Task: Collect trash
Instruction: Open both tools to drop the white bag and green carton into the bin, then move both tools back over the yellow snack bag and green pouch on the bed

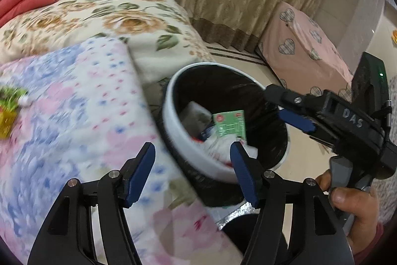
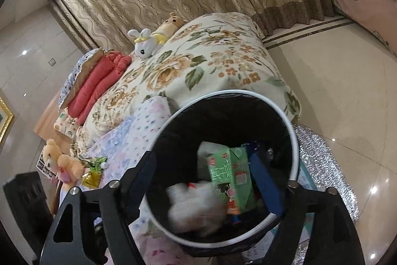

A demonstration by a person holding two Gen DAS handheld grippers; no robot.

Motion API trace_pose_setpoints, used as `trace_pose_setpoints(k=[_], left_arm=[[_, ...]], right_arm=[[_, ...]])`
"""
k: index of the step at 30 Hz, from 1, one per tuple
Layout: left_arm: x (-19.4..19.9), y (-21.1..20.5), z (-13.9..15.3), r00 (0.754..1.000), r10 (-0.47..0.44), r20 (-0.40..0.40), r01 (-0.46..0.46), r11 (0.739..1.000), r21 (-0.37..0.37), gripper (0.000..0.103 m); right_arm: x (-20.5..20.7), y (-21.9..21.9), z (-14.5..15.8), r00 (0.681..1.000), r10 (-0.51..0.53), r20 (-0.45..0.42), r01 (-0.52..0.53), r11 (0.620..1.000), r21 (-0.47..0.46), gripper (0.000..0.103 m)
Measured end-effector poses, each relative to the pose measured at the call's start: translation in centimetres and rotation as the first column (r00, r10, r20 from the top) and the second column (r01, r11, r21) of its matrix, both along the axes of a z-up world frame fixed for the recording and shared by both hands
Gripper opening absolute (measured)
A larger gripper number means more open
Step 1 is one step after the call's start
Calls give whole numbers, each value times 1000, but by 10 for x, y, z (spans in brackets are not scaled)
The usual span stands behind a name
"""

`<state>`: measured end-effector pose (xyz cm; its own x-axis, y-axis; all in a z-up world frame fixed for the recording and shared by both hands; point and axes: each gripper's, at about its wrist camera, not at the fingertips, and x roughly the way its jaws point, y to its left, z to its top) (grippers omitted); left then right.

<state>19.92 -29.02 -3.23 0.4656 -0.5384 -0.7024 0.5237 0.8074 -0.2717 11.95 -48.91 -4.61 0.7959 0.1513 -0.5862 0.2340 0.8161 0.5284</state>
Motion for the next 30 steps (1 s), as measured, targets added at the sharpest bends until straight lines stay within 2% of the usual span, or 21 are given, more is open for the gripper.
trace_pose_setpoints(k=[7,12,24,30], left_arm=[[-5,52,-6,995,103,-5,-103,995,-16,64],[-5,93,-9,983,182,3,-182,983,-14,64],[-5,184,-20,936,351,-15,-352,936,-20,64],[4,212,-25,915,403,-20,-403,915,-12,65]], right_arm=[[2,37,9,998,54,30,-54,999,3,84],[9,77,9,991,130,29,-129,991,-25,85],[22,149,-3,964,266,10,-265,964,-15,85],[33,173,-7,951,309,9,-309,951,-35,85]])
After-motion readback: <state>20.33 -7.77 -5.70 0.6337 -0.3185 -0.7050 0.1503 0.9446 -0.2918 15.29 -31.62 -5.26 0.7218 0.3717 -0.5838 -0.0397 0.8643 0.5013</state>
